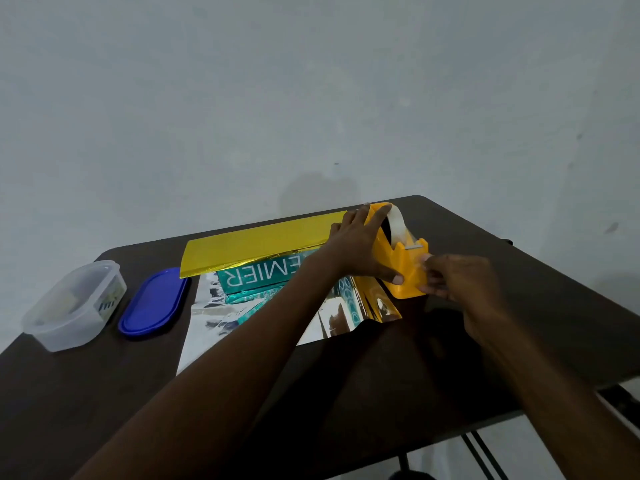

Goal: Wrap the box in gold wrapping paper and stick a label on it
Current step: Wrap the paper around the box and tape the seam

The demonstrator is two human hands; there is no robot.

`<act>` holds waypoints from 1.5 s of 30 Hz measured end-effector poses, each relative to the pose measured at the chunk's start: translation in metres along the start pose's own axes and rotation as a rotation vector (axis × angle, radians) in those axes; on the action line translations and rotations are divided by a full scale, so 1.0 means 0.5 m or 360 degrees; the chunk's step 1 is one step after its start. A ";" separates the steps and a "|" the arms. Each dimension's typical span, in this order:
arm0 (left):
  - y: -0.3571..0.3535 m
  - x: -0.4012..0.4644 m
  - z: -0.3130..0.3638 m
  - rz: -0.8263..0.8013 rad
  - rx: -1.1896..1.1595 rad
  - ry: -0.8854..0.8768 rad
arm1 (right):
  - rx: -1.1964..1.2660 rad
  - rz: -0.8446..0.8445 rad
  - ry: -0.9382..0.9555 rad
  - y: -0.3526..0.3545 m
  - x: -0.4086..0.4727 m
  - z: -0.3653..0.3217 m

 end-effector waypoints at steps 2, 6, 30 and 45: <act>0.002 -0.001 0.001 -0.0002 0.0008 -0.0012 | -0.0063 -0.0049 0.0055 0.002 -0.005 0.004; 0.003 -0.002 0.001 -0.0001 0.0029 -0.0026 | -0.0095 -0.0112 0.0119 0.004 -0.008 0.005; -0.003 -0.006 -0.003 0.0045 0.0106 -0.0045 | -0.0007 0.0038 0.0172 -0.019 -0.013 0.040; 0.029 -0.032 -0.034 0.0143 -0.0004 0.0003 | -0.0179 -0.0195 0.0476 -0.015 -0.069 0.002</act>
Point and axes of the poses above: each hand's wrist, its own x-axis towards the middle knuckle, its own y-axis out of the back of the hand, z = x × y, the point moved 7 cm from there along x, towards the middle knuckle, and after that the axes turned 2 degrees about y, right-handed, at the moved point
